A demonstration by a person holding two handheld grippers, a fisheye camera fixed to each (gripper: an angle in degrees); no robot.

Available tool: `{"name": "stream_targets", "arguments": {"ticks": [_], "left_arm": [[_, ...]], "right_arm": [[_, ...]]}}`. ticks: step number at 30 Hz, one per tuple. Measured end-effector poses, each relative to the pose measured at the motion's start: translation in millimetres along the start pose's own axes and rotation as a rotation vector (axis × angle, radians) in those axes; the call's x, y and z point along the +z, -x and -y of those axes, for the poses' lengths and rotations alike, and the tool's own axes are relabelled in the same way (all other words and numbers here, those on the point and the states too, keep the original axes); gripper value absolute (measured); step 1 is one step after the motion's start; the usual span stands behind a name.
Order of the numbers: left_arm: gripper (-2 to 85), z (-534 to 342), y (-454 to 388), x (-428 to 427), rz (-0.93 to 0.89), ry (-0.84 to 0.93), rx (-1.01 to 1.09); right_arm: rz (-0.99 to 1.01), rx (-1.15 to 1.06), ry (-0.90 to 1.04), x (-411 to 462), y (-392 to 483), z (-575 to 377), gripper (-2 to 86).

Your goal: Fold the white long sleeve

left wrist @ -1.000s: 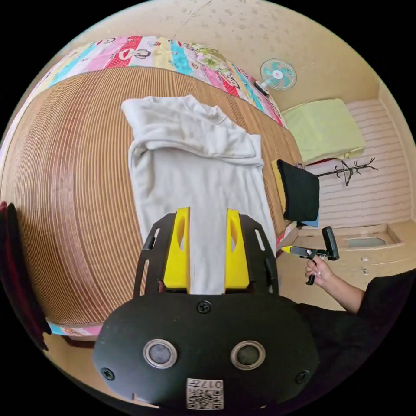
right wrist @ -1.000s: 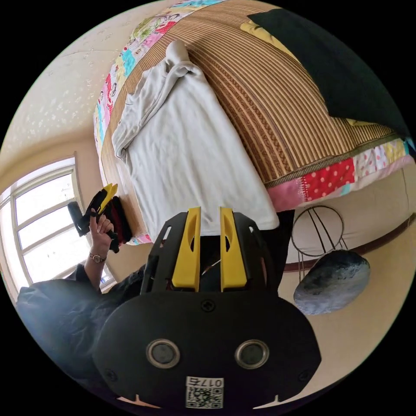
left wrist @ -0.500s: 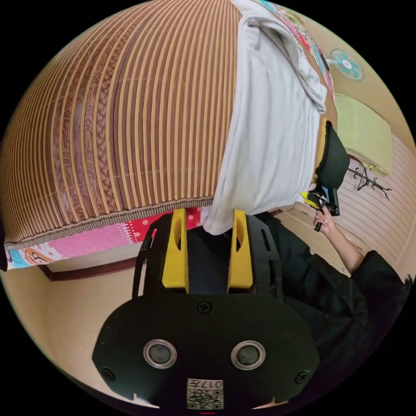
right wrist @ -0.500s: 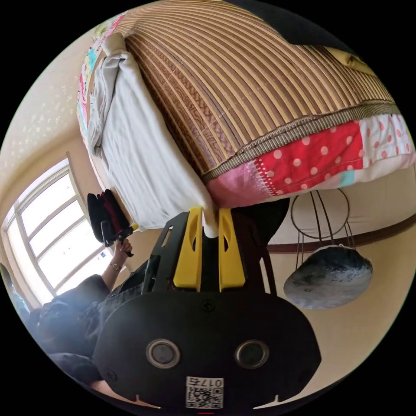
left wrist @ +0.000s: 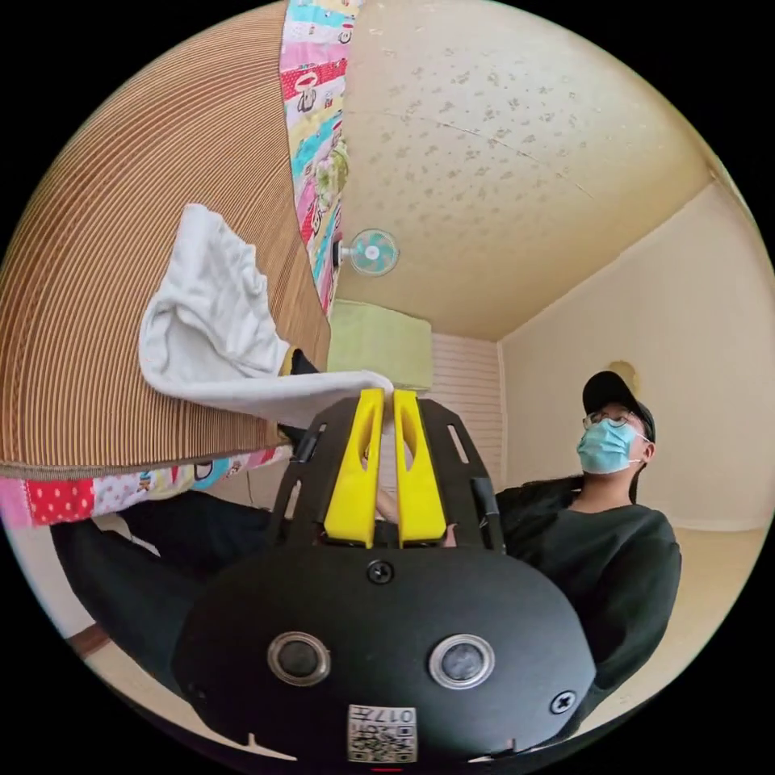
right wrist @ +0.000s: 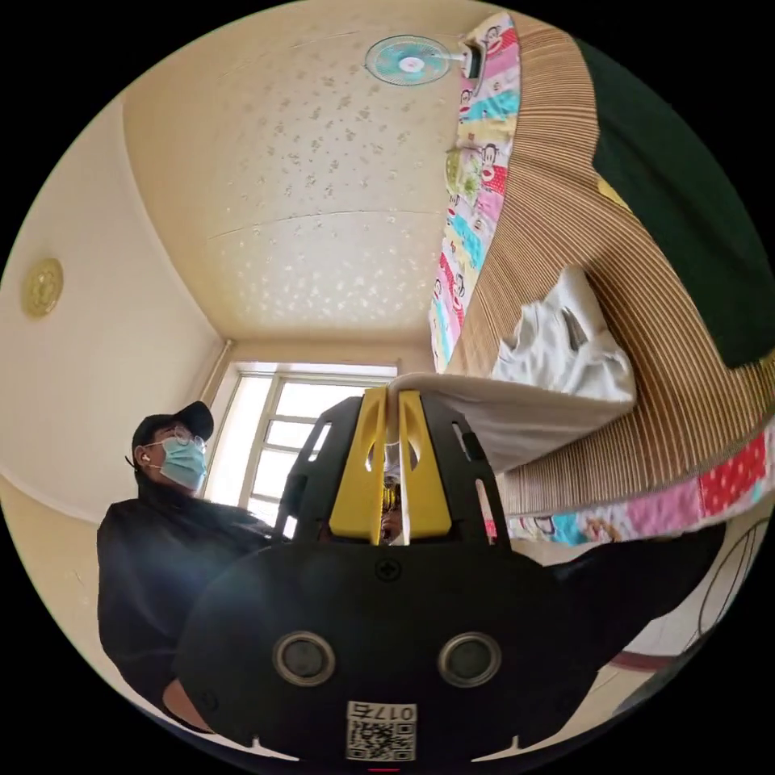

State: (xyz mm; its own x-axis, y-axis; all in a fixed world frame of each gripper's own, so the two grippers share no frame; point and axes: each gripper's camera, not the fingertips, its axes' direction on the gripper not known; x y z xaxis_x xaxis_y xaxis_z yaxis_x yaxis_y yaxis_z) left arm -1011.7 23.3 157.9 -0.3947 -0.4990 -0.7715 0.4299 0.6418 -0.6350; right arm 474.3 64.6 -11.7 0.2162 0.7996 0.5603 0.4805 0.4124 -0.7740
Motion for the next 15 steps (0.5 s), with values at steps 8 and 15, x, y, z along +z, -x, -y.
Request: {"name": "stream_targets", "arguments": {"ticks": [8,15], "left_arm": [[10.7,148.9,52.1,-13.2,0.216,-0.36,-0.104],[17.7,51.2,89.3,-40.9,0.737,-0.145,-0.162]], "right_arm": [[-0.499,0.116,0.055,119.4,-57.4,147.7,3.4],[-0.891,-0.219,0.383,218.6,-38.6,63.5,1.0]]}}
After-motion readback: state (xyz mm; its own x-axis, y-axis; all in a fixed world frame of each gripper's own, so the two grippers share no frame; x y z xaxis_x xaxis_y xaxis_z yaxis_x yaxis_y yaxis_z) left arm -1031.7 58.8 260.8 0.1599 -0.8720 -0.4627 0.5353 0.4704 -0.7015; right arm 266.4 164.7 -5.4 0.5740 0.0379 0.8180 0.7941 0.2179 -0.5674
